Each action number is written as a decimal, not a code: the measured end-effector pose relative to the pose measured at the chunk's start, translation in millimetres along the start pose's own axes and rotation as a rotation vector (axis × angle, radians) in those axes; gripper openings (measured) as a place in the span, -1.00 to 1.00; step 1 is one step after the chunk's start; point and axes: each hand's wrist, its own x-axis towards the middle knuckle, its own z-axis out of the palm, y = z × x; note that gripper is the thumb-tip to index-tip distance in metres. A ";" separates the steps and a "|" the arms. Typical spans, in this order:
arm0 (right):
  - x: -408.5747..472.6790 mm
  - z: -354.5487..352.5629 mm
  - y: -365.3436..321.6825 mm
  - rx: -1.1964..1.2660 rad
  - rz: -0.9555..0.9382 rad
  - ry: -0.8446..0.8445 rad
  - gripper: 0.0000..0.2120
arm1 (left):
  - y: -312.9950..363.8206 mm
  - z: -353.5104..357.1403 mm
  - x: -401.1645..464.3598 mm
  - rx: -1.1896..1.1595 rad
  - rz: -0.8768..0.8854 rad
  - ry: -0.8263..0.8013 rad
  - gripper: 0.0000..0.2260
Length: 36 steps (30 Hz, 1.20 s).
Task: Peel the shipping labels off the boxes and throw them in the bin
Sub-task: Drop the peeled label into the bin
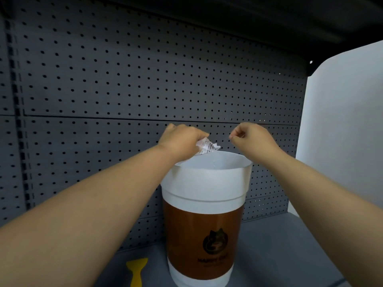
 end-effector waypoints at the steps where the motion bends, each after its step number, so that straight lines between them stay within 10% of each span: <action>1: 1.1 0.3 1.1 0.003 -0.004 -0.007 -0.84 | 0.8 1.2 -0.2 -0.005 -0.009 -0.029 -0.56; 10: 6.9 2.6 5.0 0.004 -0.014 -0.072 -0.85 | 6.4 3.1 5.1 -0.060 -0.050 -0.438 -0.84; 18: 7.7 4.9 5.8 -0.024 -0.042 -0.120 -0.82 | 14.7 9.2 11.6 0.034 -0.069 -0.668 -0.66; 36: -1.3 7.1 -3.9 0.038 -0.061 -0.123 -0.83 | -0.6 0.2 5.0 -0.171 -0.120 -0.368 -0.69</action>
